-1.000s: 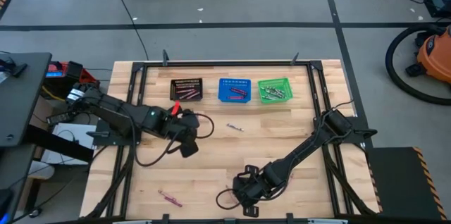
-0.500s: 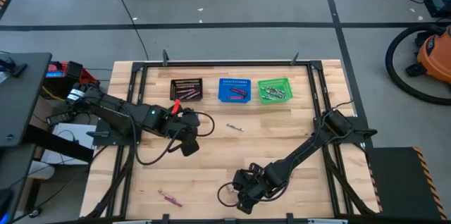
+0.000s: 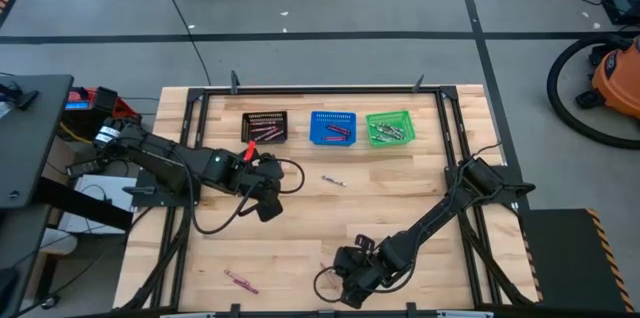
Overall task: Sort crayons
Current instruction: Put the white crayon into the green bin
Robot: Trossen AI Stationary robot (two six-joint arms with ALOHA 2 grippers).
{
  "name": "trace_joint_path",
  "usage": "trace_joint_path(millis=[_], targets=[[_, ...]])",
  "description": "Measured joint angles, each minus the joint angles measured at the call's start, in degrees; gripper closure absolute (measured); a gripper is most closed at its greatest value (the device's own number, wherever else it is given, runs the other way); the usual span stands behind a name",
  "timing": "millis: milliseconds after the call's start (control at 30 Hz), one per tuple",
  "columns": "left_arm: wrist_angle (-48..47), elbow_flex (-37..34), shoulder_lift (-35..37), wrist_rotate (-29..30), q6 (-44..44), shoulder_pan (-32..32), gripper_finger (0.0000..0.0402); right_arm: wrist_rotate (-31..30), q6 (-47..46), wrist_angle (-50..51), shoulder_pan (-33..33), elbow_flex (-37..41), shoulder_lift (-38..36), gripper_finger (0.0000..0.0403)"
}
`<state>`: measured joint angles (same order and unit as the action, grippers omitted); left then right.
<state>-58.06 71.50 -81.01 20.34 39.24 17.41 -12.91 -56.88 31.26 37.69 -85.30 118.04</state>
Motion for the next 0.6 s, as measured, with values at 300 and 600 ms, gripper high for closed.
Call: trace_joint_path(millis=[300,600], targets=[[0.43,0.0,0.0,0.02,-0.95,0.0,0.028,0.1,0.35,-4.0,1.83,0.01,3.38,0.0318],[1.52,0.0,0.02,0.87,-2.64,-0.86,0.028,-1.92,1.72,-4.01,1.54,-0.11,3.74,0.0318]])
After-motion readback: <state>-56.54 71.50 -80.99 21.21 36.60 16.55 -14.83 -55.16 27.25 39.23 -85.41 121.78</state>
